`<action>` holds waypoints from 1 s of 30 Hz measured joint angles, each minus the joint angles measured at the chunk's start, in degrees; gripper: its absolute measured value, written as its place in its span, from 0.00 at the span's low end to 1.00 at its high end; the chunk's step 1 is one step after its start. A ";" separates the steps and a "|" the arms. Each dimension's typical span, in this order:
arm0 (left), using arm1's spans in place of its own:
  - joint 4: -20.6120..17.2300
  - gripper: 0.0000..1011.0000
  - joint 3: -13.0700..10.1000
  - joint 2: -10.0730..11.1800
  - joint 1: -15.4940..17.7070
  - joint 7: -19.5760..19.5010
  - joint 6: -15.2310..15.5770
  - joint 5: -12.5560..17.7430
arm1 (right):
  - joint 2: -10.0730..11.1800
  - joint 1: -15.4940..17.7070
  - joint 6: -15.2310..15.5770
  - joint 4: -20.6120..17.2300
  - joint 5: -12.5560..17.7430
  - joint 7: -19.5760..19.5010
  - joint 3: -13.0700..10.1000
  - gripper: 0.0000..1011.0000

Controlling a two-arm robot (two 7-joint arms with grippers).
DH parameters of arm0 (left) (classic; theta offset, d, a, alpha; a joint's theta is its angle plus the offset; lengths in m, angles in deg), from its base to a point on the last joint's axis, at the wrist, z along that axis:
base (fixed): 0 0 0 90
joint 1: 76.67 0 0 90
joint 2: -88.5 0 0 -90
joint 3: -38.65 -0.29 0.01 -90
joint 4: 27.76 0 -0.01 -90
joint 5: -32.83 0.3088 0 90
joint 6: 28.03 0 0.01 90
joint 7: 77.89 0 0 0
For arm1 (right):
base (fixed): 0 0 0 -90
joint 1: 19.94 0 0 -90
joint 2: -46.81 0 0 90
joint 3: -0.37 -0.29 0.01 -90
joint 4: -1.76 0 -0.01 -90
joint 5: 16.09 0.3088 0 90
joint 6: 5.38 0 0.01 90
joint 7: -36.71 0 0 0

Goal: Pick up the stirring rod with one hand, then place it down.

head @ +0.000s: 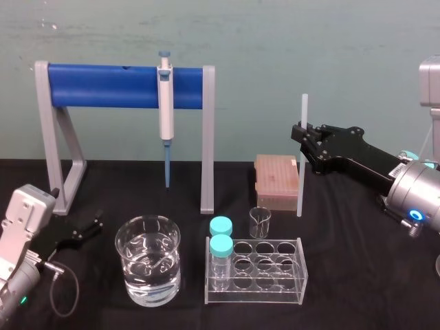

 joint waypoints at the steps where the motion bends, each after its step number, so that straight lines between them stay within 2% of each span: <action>1: 0.00 0.99 0.00 0.00 0.00 0.00 0.00 0.00 | 0.00 0.00 0.00 0.00 0.00 0.00 0.00 0.08; 30: 0.00 0.99 0.00 0.00 0.00 0.00 0.00 0.00 | 0.08 0.00 0.09 -0.03 -0.07 -0.02 0.00 0.08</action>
